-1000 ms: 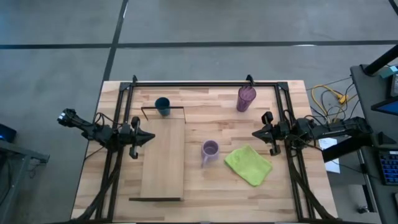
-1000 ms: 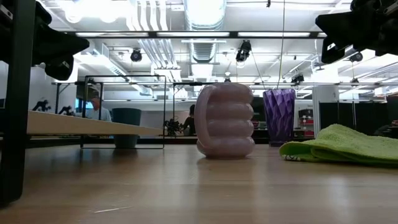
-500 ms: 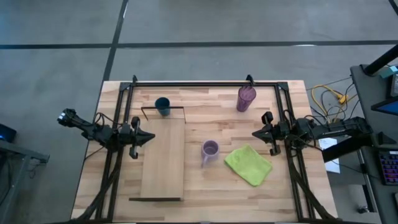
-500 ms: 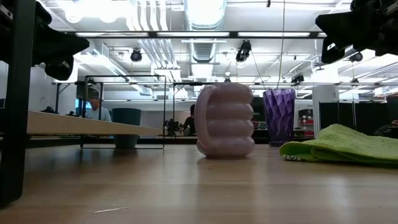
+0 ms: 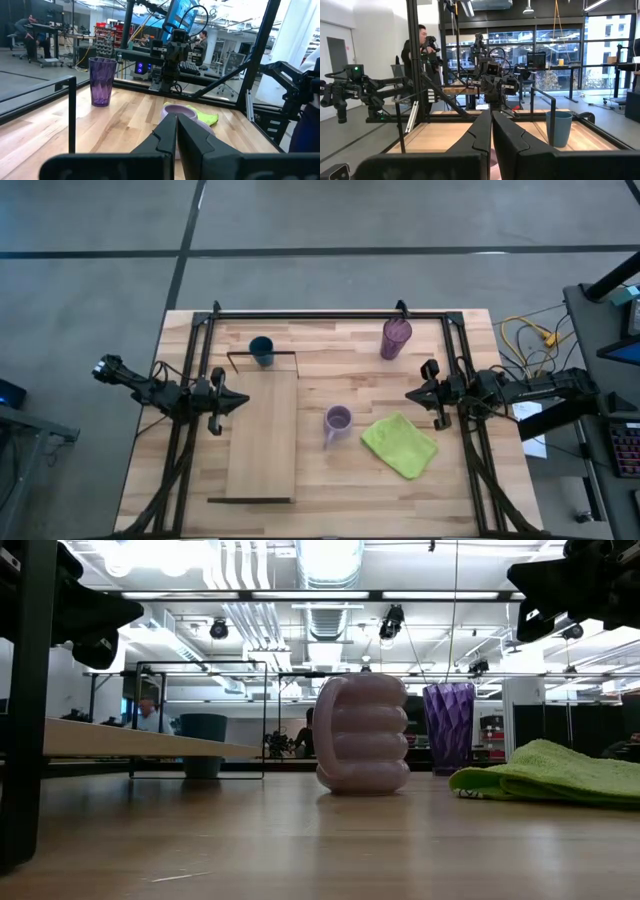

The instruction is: Stack small to large cups/mugs on shelf

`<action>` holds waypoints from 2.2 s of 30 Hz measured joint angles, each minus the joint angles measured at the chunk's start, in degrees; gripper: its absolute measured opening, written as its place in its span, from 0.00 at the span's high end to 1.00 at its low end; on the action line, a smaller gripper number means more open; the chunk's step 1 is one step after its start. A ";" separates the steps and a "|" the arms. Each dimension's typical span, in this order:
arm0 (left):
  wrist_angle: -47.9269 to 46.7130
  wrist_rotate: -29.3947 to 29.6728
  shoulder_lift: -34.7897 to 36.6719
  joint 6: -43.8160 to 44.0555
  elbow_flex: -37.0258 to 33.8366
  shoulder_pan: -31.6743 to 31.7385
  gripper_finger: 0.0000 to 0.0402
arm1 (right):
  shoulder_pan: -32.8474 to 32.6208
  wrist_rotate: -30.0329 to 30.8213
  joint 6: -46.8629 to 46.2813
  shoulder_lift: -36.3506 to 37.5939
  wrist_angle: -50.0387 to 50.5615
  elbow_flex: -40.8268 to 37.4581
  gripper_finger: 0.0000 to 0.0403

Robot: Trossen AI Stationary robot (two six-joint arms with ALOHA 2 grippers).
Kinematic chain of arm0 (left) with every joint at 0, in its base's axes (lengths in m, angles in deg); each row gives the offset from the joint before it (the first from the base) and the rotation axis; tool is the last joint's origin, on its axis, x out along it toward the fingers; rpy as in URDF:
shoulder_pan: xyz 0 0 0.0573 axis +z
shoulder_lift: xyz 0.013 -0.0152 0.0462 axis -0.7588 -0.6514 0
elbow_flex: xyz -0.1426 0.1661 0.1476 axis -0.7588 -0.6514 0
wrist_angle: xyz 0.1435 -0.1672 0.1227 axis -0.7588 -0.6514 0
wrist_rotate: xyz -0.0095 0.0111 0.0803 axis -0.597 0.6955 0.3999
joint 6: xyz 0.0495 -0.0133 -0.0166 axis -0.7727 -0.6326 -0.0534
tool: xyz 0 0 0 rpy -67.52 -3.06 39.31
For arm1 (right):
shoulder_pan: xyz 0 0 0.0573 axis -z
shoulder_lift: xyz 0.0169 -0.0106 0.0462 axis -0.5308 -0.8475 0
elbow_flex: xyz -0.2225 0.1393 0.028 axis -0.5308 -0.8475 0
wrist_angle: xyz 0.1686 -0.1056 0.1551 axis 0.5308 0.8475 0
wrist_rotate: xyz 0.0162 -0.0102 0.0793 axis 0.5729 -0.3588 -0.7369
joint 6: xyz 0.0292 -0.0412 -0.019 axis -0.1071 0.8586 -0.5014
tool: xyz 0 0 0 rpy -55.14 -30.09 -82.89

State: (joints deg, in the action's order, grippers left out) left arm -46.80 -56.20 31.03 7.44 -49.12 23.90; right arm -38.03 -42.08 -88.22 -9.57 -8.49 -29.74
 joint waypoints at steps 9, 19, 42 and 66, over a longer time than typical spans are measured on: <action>0.00 -0.02 0.02 0.00 0.02 -0.02 1.00 | -0.01 0.00 0.10 -0.01 0.00 0.01 0.98; 0.09 0.05 0.01 -10.47 0.02 0.00 1.00 | -0.01 9.98 -5.11 -0.11 -1.57 0.01 0.98; 3.87 7.20 -0.95 -22.83 13.09 0.00 1.00 | -0.01 12.06 -7.42 -6.04 37.91 36.20 0.98; -7.25 10.19 -28.84 -31.48 55.67 -0.02 1.00 | -0.01 17.98 -11.65 -38.88 94.57 86.92 0.98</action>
State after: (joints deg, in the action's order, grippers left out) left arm -54.05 -46.01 2.19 -24.04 6.55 23.88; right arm -38.04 -24.11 -99.87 -48.45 86.07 57.19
